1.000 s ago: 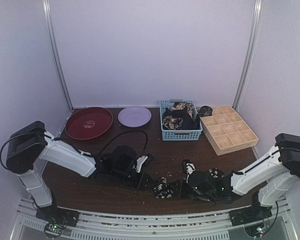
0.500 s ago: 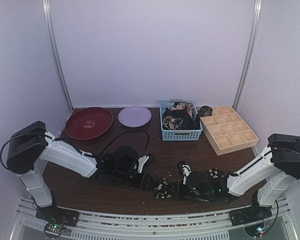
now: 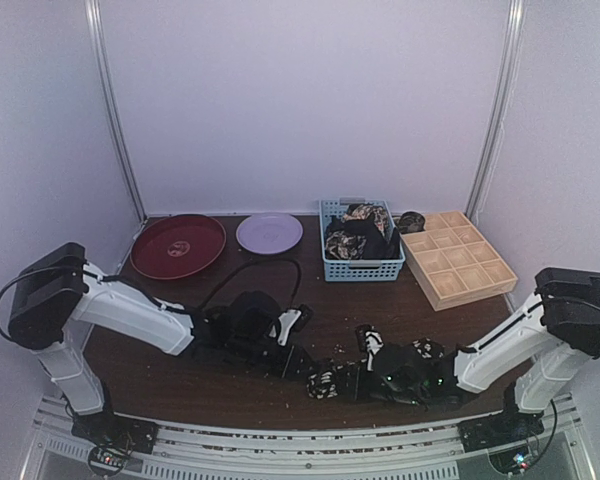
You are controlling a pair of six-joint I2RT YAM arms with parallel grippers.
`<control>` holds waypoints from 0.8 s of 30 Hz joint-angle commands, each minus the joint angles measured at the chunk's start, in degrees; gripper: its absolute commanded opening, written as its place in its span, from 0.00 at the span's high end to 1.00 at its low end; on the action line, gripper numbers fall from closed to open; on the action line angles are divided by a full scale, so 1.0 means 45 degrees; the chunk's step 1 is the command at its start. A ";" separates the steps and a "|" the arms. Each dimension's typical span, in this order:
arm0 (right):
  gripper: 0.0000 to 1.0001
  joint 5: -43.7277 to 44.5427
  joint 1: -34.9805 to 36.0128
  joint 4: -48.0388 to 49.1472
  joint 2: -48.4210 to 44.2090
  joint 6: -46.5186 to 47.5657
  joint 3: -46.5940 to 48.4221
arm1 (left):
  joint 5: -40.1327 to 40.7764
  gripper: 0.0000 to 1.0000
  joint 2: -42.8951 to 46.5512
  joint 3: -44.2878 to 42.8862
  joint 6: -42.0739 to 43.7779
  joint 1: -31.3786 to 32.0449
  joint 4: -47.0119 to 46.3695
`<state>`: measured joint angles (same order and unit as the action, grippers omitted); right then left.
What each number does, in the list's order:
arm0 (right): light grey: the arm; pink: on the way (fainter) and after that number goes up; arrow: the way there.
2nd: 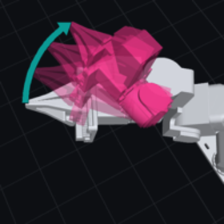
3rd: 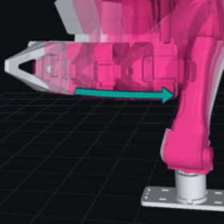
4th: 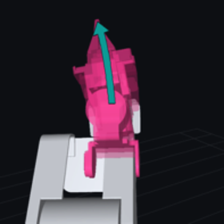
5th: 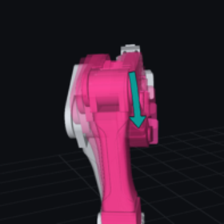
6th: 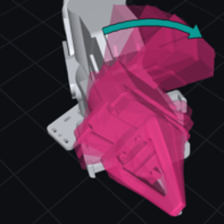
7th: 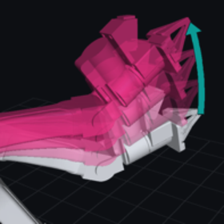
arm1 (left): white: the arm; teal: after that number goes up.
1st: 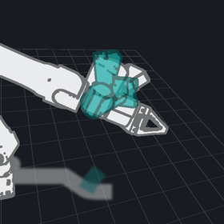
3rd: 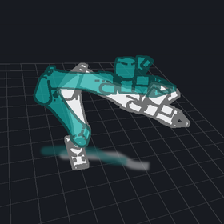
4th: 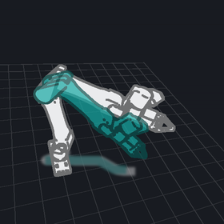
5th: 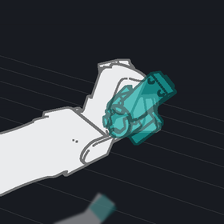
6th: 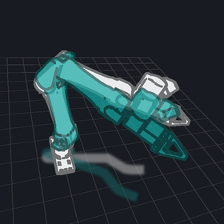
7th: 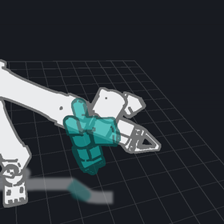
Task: Roll the ties
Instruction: Roll the tie at the center of the board.
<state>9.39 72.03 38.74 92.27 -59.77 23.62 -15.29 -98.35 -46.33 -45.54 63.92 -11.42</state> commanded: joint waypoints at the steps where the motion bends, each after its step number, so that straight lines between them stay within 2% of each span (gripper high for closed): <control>1: 0.78 0.1109 0.0047 -0.1302 -0.0629 -0.0211 -0.0228 | 0.0354 0.72 -0.0178 -0.0607 0.0438 0.0171 0.0496; 11: 0.75 0.1924 0.0048 -0.2315 -0.2582 -0.0273 -0.0882 | 0.0656 0.70 -0.0373 -0.1075 0.0657 0.0219 0.1009; 16: 0.65 0.1303 0.0048 -0.1134 -0.3597 -0.0257 -0.1246 | 0.0700 0.67 -0.0597 -0.1254 0.0802 0.0338 0.0983; 20: 0.58 0.0913 0.0043 -0.1018 -0.3453 -0.0045 -0.0784 | 0.0747 0.66 -0.0785 -0.1506 0.0918 0.0415 0.0990; 24: 0.55 0.0675 0.0048 -0.1500 -0.2674 -0.0068 -0.0110 | 0.0726 0.66 -0.0886 -0.1533 0.0916 0.0463 0.0616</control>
<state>13.67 72.03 33.04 77.58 -60.38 20.23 -12.58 -101.32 -51.81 -42.52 65.52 -6.35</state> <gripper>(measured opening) 0.443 0.343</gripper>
